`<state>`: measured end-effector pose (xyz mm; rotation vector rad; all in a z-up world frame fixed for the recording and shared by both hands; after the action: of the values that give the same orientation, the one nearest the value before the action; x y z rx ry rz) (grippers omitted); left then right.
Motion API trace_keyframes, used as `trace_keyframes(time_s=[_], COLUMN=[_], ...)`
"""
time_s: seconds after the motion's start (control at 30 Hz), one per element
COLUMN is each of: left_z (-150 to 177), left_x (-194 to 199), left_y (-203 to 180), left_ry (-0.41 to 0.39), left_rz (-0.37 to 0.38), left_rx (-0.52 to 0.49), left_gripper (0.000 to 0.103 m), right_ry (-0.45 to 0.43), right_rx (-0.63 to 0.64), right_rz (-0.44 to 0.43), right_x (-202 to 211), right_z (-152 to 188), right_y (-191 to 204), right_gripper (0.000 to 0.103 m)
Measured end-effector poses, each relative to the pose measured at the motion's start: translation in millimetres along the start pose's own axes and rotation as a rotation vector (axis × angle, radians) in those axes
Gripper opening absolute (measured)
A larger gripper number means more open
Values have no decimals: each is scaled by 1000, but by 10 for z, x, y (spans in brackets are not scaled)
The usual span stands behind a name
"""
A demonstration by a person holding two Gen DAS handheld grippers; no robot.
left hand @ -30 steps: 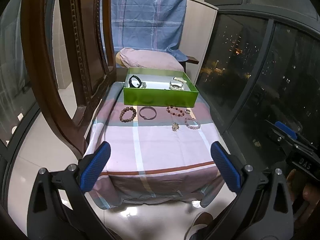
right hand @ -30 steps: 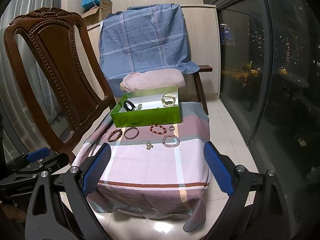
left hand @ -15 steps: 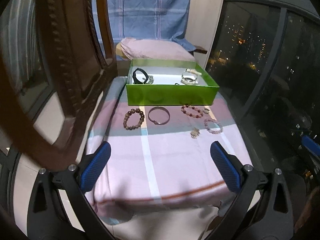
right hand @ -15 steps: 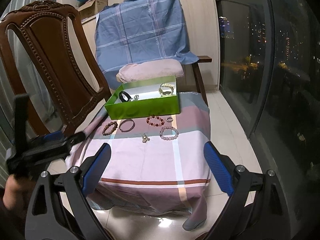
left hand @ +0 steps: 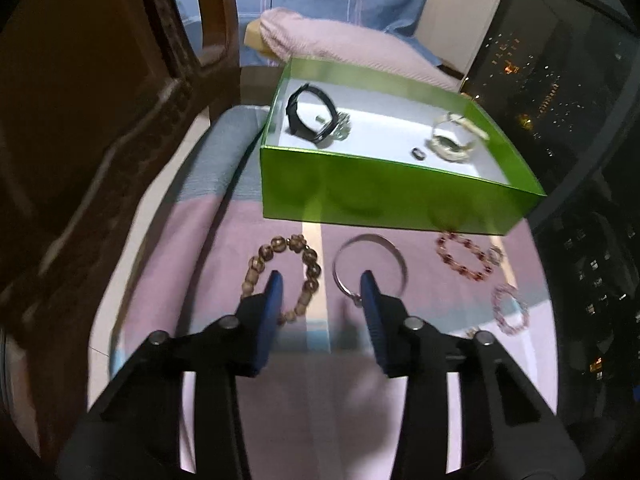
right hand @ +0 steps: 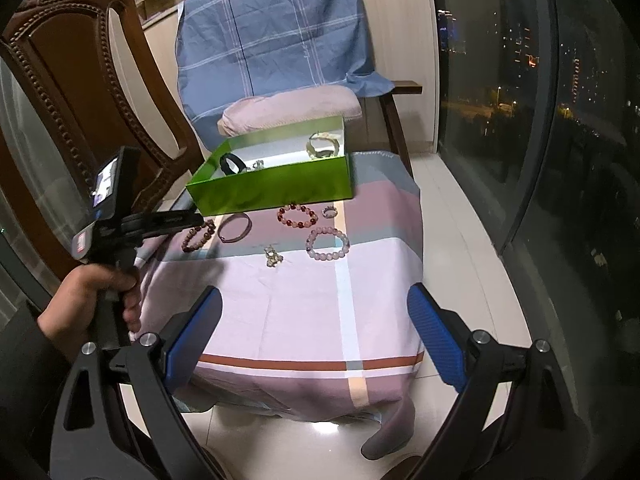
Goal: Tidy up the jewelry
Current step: 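Grasp the brown wooden bead bracelet with the left gripper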
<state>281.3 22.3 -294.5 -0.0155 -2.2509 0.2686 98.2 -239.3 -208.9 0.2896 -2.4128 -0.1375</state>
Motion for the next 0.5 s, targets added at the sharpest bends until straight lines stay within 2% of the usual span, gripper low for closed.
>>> trace_keyframes(time_s=[0.1, 0.27, 0.33, 0.5], left_z=[-25, 13, 15, 5], left_x=[-163, -371, -416, -413], left_y=[12, 79, 139, 130], left_ry=[25, 73, 55, 42], left_rz=[-10, -25, -35, -42], left_rx=[1, 28, 42, 18], left_gripper=[32, 16, 12, 11], right_ry=[13, 36, 42, 56], right_rx=[3, 0, -2, 10], right_rz=[-1, -3, -5, -10], right_x=[-60, -148, -164, -217], right_z=[18, 54, 64, 81], right_y=[-8, -33, -36, -9], right_gripper=[91, 91, 91, 91])
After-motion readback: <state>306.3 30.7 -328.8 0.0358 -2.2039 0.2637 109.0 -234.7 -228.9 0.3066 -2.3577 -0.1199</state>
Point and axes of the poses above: each gripper's, at about its wrist camera, not at the fingertips, and x roughly against the way its jaws point, y to its left, z to its underside, the point moved 9 cm from there along -x, roughly the way its jaws point, and after that the axes turned 3 degrees about -y, right-handed, at the moved point
